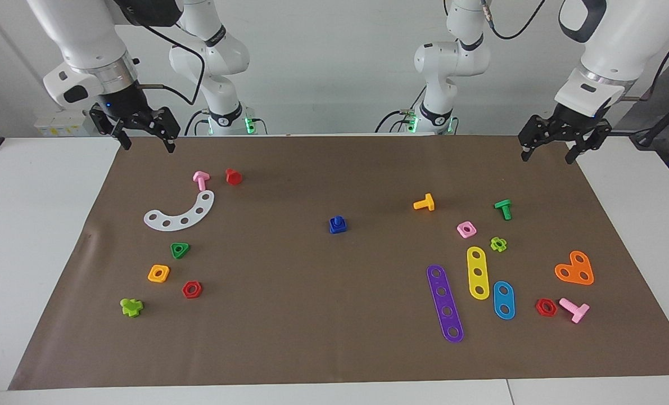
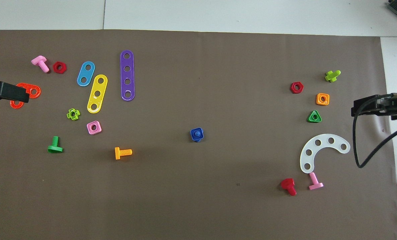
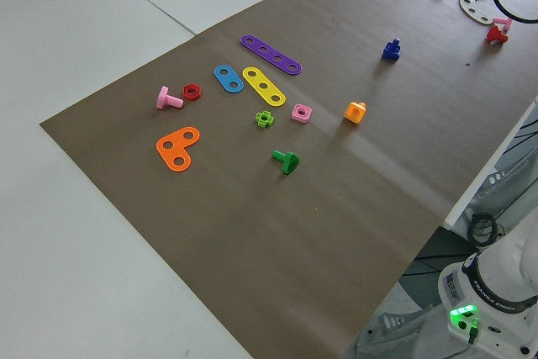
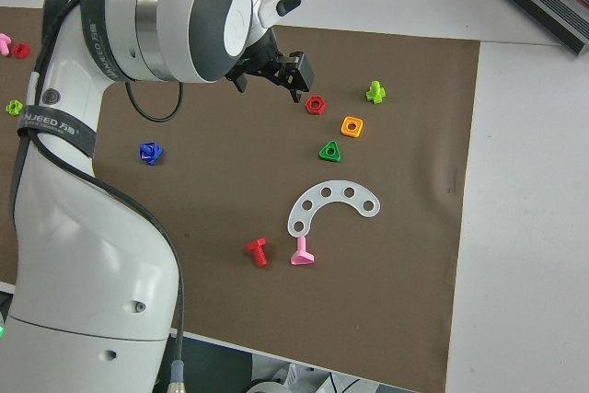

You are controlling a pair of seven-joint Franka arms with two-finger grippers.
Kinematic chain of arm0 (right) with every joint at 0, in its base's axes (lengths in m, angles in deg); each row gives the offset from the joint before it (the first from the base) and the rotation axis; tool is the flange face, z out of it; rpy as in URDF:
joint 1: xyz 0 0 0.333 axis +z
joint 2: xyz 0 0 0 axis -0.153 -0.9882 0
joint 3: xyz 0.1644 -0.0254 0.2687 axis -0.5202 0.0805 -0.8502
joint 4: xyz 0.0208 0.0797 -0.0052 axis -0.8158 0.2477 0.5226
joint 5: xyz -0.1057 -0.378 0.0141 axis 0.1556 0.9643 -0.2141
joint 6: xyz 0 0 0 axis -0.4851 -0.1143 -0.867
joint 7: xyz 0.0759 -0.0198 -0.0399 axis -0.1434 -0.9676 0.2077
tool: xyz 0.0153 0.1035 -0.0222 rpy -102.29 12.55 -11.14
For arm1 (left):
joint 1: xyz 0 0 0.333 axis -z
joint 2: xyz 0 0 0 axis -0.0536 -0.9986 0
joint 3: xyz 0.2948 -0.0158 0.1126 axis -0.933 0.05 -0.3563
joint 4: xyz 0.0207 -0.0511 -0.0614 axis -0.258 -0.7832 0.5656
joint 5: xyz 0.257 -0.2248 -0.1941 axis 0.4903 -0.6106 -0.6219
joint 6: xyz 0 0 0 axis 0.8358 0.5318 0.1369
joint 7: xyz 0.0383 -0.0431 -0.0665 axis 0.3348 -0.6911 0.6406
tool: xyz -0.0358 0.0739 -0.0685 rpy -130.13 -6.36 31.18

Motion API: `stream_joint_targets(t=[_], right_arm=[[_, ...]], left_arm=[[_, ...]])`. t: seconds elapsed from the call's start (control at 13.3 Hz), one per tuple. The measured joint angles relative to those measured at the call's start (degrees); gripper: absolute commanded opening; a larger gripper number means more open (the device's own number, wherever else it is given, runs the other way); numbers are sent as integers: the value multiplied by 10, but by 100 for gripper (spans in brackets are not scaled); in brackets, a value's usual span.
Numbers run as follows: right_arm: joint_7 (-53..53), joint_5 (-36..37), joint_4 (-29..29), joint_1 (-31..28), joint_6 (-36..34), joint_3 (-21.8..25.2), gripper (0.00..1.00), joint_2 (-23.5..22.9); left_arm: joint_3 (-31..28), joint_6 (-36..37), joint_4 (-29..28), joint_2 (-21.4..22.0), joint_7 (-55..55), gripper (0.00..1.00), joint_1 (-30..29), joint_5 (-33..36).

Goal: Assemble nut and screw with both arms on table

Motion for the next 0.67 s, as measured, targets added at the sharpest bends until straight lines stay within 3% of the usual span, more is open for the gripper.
stream_joint_targets(t=[0.67], right_arm=[[0,0,0,0,0,0,100,0]], left_arm=[[1,33,7,0,0,100,-1,0]])
